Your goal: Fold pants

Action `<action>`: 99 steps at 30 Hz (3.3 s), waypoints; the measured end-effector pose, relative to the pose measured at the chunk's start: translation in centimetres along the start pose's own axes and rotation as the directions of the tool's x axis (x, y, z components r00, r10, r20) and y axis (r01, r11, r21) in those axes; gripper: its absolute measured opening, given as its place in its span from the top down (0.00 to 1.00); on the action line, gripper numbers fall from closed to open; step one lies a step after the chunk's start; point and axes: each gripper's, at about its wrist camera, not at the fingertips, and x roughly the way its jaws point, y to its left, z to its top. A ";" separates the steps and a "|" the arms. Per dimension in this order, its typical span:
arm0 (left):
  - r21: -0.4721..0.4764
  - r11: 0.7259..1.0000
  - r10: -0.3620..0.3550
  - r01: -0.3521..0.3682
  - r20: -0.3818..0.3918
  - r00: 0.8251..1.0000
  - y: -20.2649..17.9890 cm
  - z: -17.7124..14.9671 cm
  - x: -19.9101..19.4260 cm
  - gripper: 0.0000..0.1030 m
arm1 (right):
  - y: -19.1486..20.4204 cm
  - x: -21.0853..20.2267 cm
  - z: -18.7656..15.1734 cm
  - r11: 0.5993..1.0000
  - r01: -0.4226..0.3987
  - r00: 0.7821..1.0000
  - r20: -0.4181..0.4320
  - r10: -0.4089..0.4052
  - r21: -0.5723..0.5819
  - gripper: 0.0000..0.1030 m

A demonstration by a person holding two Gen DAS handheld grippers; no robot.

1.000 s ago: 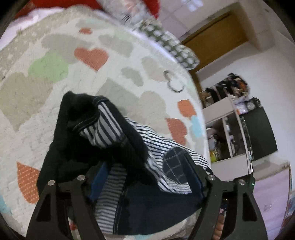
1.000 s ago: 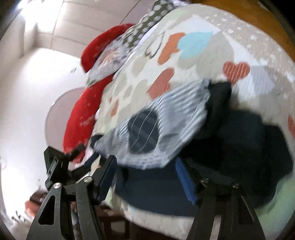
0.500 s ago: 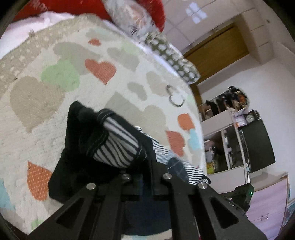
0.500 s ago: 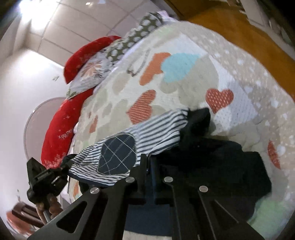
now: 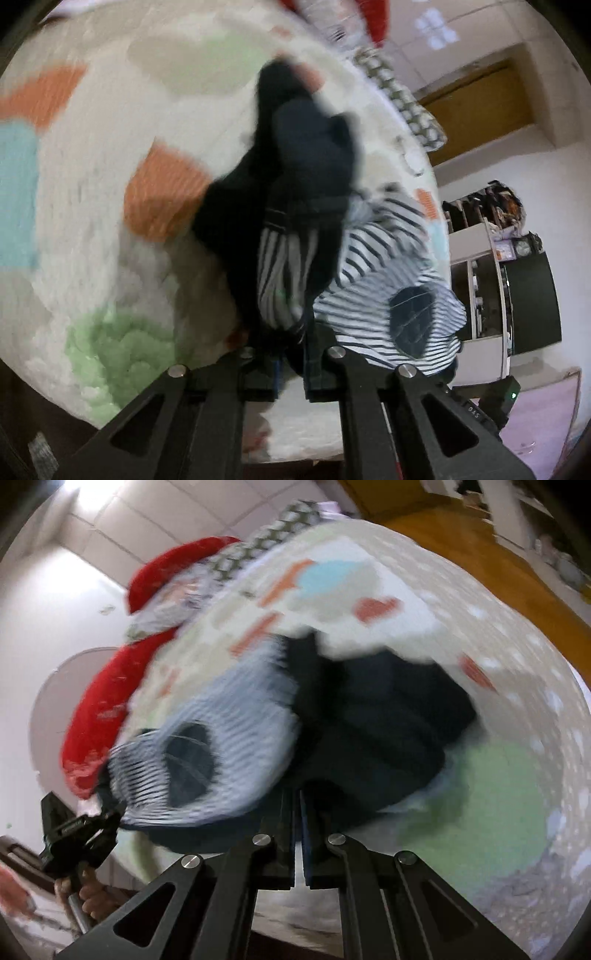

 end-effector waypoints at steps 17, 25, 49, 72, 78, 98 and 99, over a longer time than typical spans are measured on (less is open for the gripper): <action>0.116 0.993 -0.039 0.022 0.150 0.988 -1.0 -2.5 -6.8 0.53 | 2.5 -2.0 5.8 0.988 0.130 0.973 0.204 -0.111 -0.083 0.44; 0.146 0.987 -0.080 0.061 0.134 0.988 -2.1 -2.7 -6.9 0.52 | 3.6 -2.5 4.8 0.992 0.068 0.985 0.165 -0.051 -0.102 0.95; 0.197 0.979 -0.073 0.059 0.064 0.995 -4.1 -3.6 -4.3 0.52 | -3.0 -6.6 2.7 0.989 0.139 0.953 0.266 -0.145 0.041 0.33; 0.218 0.975 -0.047 0.033 0.059 0.997 -4.5 -4.0 -3.4 0.52 | -4.0 -4.9 4.9 0.987 0.160 0.964 0.213 -0.159 0.011 0.61; 0.223 0.974 -0.048 0.039 0.038 0.998 -4.7 -4.1 -2.7 0.52 | -5.8 -3.4 5.0 0.993 0.070 0.977 0.195 -0.087 0.092 0.33; 0.209 0.978 0.002 -0.028 0.125 0.992 -3.8 -3.3 -4.7 0.52 | 3.5 -2.9 11.7 0.978 0.171 0.962 0.233 -0.140 -0.117 0.83; 0.197 0.980 0.004 -0.029 0.128 0.992 -3.6 -3.1 -4.8 0.51 | 2.8 -2.8 11.8 0.980 0.175 0.961 0.233 -0.150 -0.095 0.82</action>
